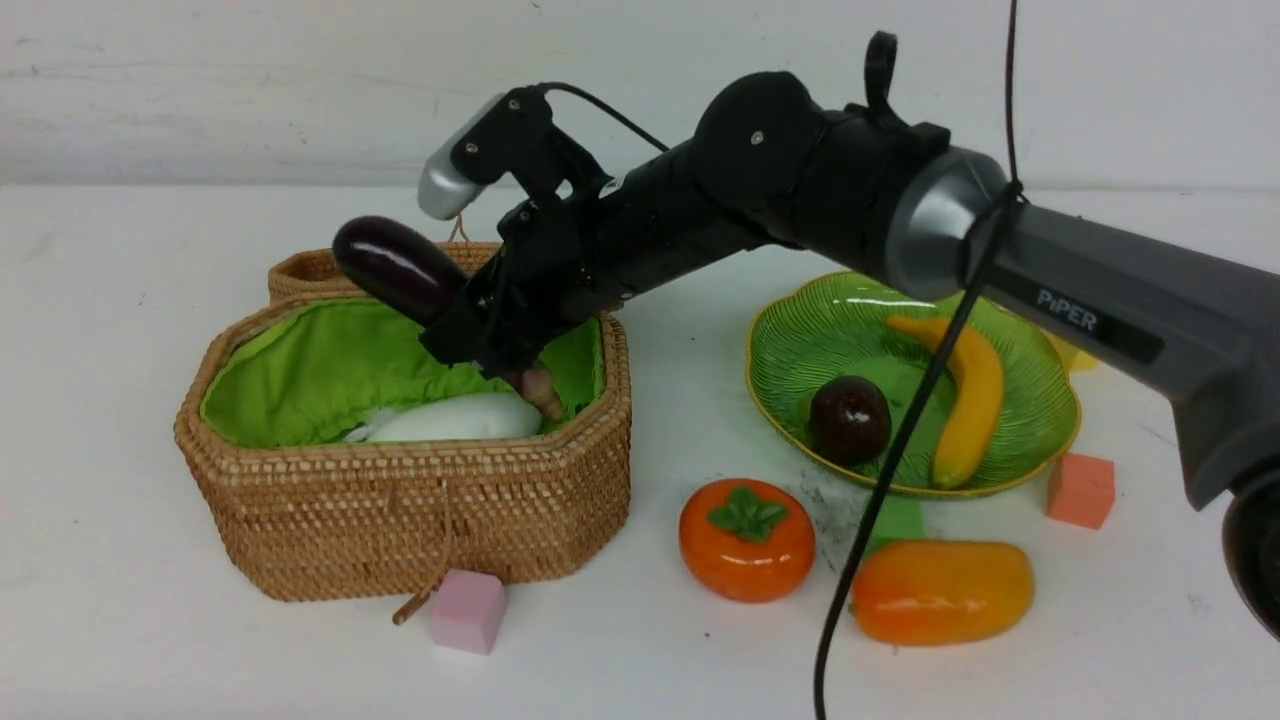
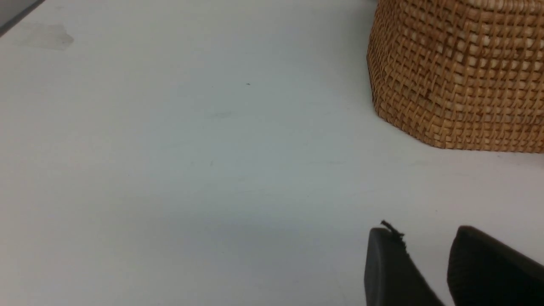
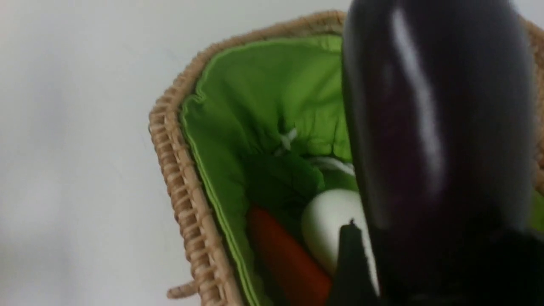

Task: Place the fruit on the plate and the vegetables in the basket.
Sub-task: Grab an eggplant with your right arm and place it in the basket on the left, then grab a tomato with your right arm and place it on the plate on the right.

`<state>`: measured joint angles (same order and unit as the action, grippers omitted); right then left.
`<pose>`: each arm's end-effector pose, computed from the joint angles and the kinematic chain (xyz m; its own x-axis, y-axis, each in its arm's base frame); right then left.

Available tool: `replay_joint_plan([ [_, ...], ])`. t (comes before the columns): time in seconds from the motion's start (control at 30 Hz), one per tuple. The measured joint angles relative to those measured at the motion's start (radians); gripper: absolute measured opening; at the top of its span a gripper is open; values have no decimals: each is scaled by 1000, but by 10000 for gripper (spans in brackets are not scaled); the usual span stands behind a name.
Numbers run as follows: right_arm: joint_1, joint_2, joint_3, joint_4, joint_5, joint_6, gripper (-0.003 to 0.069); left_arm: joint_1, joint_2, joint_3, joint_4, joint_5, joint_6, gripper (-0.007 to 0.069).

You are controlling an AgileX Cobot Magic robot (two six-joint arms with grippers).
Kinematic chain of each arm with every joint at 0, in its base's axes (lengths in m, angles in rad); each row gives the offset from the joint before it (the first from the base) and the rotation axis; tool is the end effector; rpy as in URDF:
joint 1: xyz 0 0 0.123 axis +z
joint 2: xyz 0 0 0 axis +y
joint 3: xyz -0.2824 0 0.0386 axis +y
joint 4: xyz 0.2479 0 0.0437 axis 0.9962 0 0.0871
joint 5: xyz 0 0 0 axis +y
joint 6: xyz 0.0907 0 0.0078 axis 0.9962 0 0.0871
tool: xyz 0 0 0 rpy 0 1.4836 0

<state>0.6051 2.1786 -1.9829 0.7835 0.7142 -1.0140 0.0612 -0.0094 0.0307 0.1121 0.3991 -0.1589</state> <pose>0.3941 0.3238 0.2779 -0.1798 -0.5130 -0.8394 -0.9324 0.3608 -0.0208 0.0517 0.0071 0.1677 -0.3182 -0.0751 -0.9451 -0.1200 0.9920 -0.0384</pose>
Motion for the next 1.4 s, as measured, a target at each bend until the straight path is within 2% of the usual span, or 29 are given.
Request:
replay_joint_plan([
  [0.13,0,0,0,-14,45,19,590,0,0,0,0,0,0,211],
  [0.3,0,0,0,-3,111,25,621,0,0,0,0,0,0,213],
  [0.47,-10,0,-1,-2,211,25,563,0,0,0,0,0,0,218],
  [0.67,-65,-4,-4,-8,319,-12,477,0,0,0,0,0,0,220],
  [0.83,-119,-60,-5,-62,385,15,425,0,0,0,0,0,0,225],
  [1.13,-206,-252,4,-320,453,290,419,0,0,0,0,0,0,236],
  [1.27,-268,-350,106,-359,420,406,419,0,0,0,0,0,0,238],
  [1.4,-283,-385,238,-367,390,428,437,0,0,0,0,0,0,238],
])
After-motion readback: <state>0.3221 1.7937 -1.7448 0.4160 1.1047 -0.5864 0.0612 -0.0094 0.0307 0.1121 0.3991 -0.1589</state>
